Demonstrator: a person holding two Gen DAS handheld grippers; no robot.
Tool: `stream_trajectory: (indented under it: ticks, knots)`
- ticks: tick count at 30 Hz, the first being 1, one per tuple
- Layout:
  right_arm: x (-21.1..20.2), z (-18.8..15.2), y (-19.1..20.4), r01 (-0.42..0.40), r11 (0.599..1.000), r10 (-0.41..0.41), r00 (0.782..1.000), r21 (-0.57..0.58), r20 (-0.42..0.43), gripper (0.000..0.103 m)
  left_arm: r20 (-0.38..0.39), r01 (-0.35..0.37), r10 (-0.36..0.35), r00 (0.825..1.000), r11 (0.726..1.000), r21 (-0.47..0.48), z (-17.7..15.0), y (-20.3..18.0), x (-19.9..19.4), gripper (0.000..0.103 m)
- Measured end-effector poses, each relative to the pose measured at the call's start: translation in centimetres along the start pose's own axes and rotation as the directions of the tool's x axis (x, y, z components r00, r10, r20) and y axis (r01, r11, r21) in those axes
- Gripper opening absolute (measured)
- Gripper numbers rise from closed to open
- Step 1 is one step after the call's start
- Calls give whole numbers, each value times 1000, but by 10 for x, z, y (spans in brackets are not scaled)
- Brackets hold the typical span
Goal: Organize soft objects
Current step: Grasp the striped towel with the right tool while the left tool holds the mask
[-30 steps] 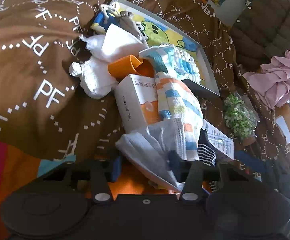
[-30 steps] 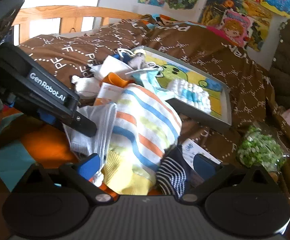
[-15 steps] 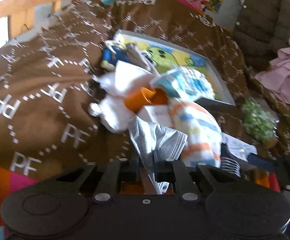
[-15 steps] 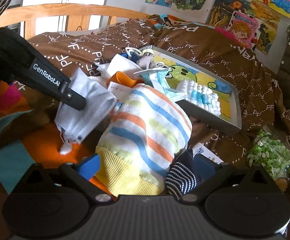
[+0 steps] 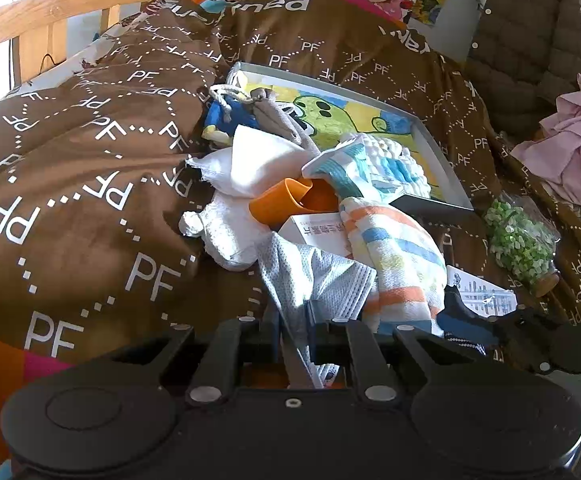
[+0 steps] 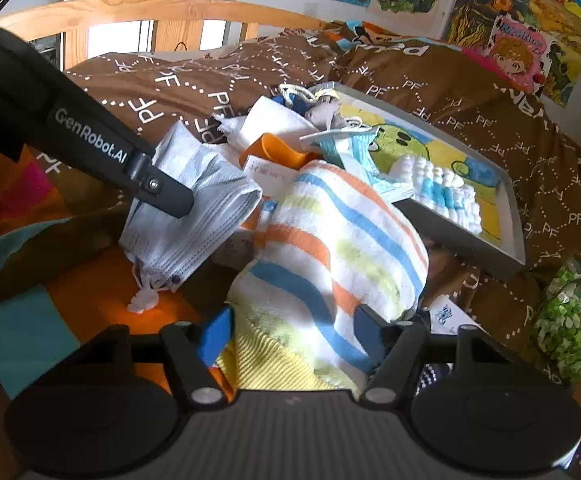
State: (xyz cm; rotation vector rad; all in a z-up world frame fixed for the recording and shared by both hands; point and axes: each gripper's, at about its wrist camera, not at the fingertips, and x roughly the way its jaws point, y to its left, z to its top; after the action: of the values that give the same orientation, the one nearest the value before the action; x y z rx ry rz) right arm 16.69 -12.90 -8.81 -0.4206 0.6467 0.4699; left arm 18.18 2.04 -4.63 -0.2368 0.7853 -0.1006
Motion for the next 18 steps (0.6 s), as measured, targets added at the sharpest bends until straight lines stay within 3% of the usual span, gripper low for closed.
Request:
stream_trajectory:
  ticks: [3,6,9,18]
  knots:
    - [2,-1,-2,3,1000,-2,1000,17,-18,35,0,3,-3,1000,1000,3,0,0,0,14]
    - [0,0,-3,18,1000,-17,1000,25,-22,19,4,6,-6,1000,1000,4,0,0,-1,14]
    - [-6,3,0,35,999,-35,999,18,-13,14,13,6,-7,1000,1000,10,0,-1,-3,14]
    - [-28,10,7,79,997,-77,995,-15,69,13,75,4,-3,997,1000,-21,5,5,-15,13]
